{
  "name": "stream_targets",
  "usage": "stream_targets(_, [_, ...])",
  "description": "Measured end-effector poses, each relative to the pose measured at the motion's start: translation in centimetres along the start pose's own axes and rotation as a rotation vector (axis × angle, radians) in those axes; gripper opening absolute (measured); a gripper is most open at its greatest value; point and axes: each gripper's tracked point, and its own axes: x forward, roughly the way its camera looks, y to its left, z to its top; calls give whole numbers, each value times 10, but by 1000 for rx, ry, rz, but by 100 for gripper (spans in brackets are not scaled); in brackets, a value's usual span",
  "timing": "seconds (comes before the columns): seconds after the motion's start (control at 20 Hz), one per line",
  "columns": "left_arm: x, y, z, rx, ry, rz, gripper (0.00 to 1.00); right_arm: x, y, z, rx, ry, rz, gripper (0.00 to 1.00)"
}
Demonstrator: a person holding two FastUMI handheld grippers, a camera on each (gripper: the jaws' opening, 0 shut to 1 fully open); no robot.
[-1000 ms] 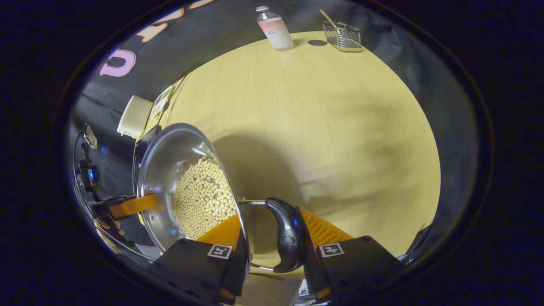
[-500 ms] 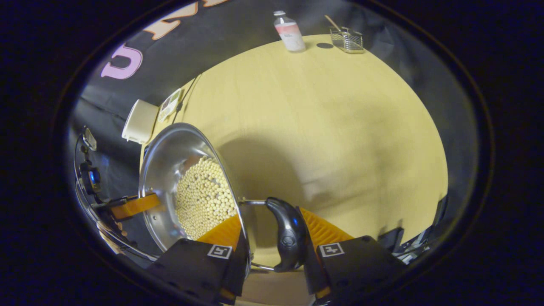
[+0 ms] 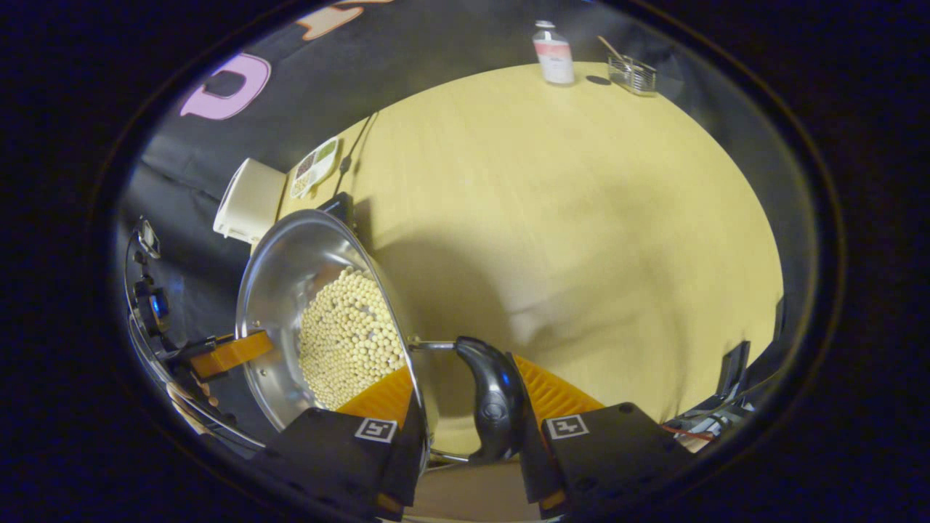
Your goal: First push the handle of the pot to place it horizontally, then grasp the pot with both hands and set it on the induction cooktop.
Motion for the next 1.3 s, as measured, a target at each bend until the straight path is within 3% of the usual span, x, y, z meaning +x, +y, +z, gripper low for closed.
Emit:
stream_targets(0.15, [-3,32,8,-5,-2,15,59,10,33,6,-16,-4,-2,53])
stream_targets(0.2, [-5,42,13,-3,-13,22,59,12,44,7,-21,-7,-2,59])
stream_targets(0.25, [-7,51,18,3,-26,28,59,14,52,11,-28,-12,-3,53])
stream_targets(0.35, [-9,67,27,10,-42,46,58,19,70,21,-43,-19,-4,53])
stream_targets(0.4, [-9,75,30,9,-49,55,59,22,77,24,-50,-21,-4,60])
stream_targets(0.45, [-8,81,34,6,-54,66,58,25,84,29,-58,-25,-7,60])
stream_targets(0.5, [-9,89,38,5,-69,79,58,30,91,32,-64,-27,-8,53])
stream_targets(0.6, [-8,101,46,15,-94,108,58,37,103,38,-68,-34,-8,53])
stream_targets(0.65, [-10,105,48,21,-101,121,58,42,108,40,-67,-34,-6,60])
stream_targets(1.3, [12,139,65,52,-110,174,60,82,129,48,-64,-50,9,60])
